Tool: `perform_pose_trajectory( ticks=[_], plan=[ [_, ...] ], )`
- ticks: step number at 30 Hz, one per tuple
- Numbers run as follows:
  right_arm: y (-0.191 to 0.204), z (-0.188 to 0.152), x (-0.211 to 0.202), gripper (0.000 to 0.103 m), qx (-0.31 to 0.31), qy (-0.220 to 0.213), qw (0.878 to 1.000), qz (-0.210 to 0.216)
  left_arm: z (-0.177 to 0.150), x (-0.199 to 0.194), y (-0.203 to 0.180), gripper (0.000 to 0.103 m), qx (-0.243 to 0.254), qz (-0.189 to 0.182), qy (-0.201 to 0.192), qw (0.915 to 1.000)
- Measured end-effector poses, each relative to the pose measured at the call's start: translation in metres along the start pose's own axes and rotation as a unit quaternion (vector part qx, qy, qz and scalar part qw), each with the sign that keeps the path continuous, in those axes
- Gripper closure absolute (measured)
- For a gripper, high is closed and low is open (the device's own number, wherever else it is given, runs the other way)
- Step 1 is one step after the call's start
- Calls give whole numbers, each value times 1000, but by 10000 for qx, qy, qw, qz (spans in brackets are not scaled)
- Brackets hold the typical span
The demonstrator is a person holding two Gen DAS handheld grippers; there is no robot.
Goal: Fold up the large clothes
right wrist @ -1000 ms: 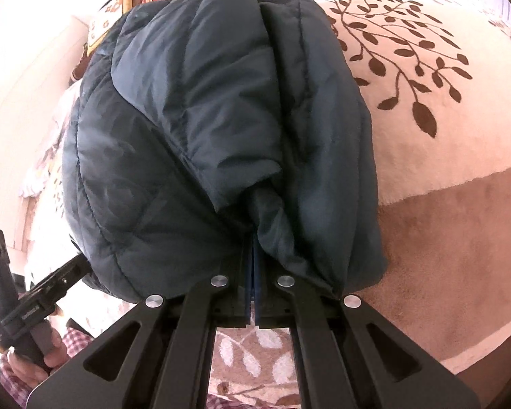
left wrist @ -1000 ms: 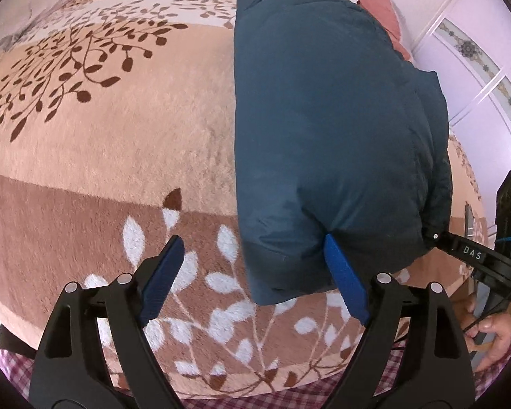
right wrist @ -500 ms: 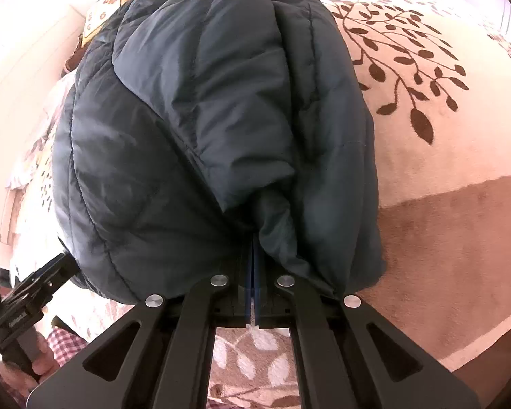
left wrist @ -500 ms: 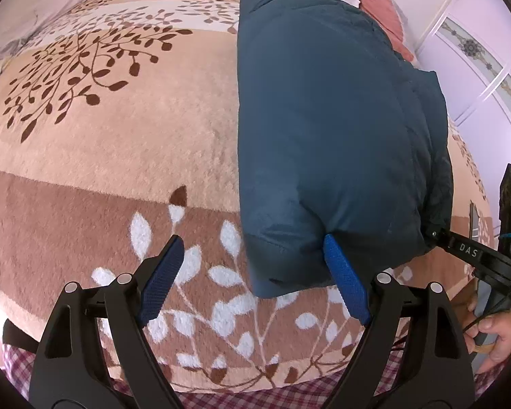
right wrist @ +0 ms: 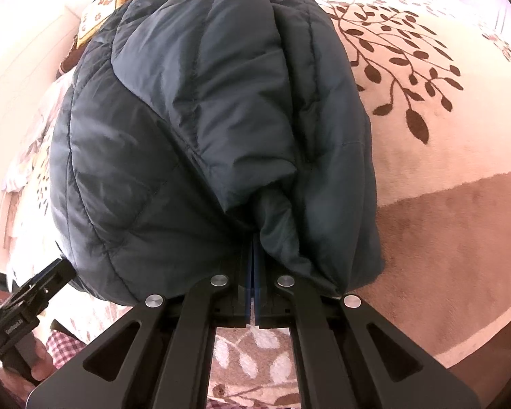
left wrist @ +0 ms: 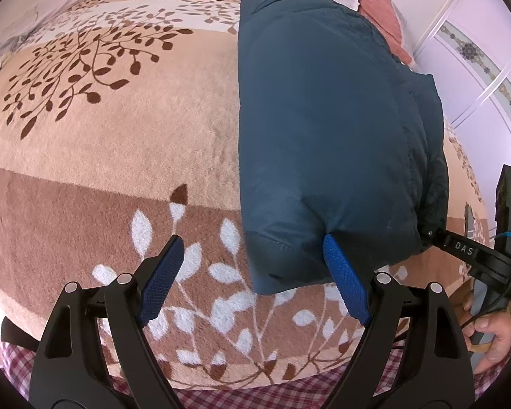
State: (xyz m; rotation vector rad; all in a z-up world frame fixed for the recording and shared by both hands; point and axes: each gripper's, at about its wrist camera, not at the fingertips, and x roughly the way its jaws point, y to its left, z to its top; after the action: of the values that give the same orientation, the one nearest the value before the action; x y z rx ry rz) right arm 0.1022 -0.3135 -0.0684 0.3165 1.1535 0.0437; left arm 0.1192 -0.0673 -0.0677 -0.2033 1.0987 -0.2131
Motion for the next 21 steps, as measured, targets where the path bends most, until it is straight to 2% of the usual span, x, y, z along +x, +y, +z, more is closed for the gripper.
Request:
perform_pose_trajectory(
  ticks=[13, 21],
  plan=[
    [-1, -7, -17, 101, 86, -239, 9997, -29, 0, -14, 1, 20, 2, -38, -172, 9998],
    [0, -10, -36, 92, 107, -404, 9991, 77, 0, -28, -4, 20, 104, -66, -345, 9993]
  ],
)
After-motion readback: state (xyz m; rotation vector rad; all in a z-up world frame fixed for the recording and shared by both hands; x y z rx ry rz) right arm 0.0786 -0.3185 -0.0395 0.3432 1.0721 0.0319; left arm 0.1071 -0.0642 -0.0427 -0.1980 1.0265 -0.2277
